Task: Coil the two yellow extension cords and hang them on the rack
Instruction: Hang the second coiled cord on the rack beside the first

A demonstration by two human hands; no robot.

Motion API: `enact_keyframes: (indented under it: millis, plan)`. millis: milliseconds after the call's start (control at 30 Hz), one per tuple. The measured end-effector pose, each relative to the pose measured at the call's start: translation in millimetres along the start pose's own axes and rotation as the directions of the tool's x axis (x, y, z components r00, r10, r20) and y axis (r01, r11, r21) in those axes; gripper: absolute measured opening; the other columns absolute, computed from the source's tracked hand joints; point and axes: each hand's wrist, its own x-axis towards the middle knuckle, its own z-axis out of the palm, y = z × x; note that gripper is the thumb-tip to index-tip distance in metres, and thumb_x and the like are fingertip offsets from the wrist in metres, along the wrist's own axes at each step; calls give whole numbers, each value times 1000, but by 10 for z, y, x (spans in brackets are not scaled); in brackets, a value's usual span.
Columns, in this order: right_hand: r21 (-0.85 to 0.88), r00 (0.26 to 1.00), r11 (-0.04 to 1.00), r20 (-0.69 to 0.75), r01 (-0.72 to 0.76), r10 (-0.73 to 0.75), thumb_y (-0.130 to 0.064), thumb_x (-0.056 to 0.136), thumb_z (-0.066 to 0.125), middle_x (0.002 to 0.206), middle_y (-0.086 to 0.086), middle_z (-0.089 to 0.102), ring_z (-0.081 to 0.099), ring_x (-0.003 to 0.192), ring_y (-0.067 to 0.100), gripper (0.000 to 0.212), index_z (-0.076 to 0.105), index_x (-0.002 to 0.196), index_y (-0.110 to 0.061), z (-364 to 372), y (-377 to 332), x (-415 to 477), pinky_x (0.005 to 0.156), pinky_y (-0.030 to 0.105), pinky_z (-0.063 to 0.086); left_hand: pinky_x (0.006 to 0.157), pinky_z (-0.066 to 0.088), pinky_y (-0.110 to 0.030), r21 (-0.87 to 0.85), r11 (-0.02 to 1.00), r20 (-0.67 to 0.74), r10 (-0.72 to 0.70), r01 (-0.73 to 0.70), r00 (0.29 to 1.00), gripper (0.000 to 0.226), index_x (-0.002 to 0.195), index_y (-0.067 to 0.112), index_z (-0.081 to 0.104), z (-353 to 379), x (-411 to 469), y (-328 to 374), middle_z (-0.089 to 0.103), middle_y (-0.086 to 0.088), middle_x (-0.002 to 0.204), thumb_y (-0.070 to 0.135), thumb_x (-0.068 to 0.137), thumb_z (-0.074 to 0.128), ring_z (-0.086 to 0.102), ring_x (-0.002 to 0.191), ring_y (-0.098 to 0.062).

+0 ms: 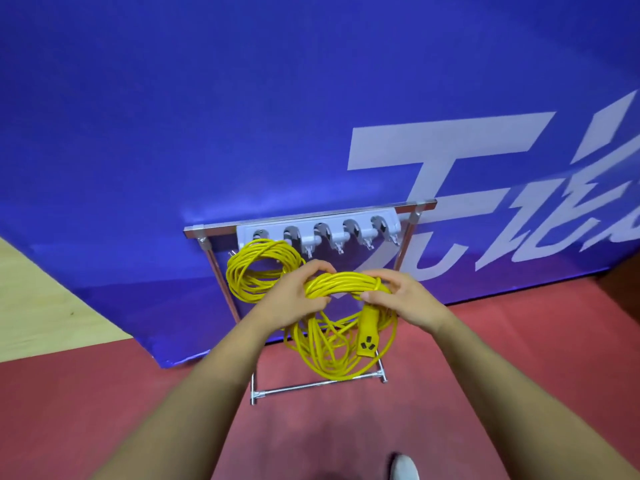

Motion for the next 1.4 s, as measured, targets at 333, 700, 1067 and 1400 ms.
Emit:
enact_keyframes:
  millis: [333,700,1067,1400]
  plan:
    - [-79,992,997,128,-3,13,-14,86,73,81,-5,70,62,73,4,23,66,106,-23,-1623,496,758,66,22,51,58,47,-38,92,976,-175,-177,195,969,49,116,34,45,981,1389,-3,55,-2,74,21,75,67,51,60,-14]
    - [-249,986,968,169,42,0,-39,80,68,83,12,65,59,65,33,37,52,113,-36,-2140,1091,1633,66,53,55,71,48,-44,596,757,-134,-234,267,963,43,115,21,44,1025,2366,-361,59,-7,106,28,77,64,58,95,-32]
    - [-318,997,947,69,53,-33,-32,86,69,83,-4,63,55,66,10,28,51,104,-44,-2024,1451,1816,70,34,51,87,42,-34,593,794,-247,23,133,969,44,112,25,59,948,2434,-823,42,2,110,30,73,77,38,99,-15]
    - [-416,974,896,-84,158,-211,-26,82,75,110,-1,46,53,100,11,38,63,118,-23,-1947,1634,1779,88,13,40,85,44,-21,438,892,-260,8,111,966,61,140,38,40,1064,2165,-951,38,8,109,38,86,67,46,92,3]
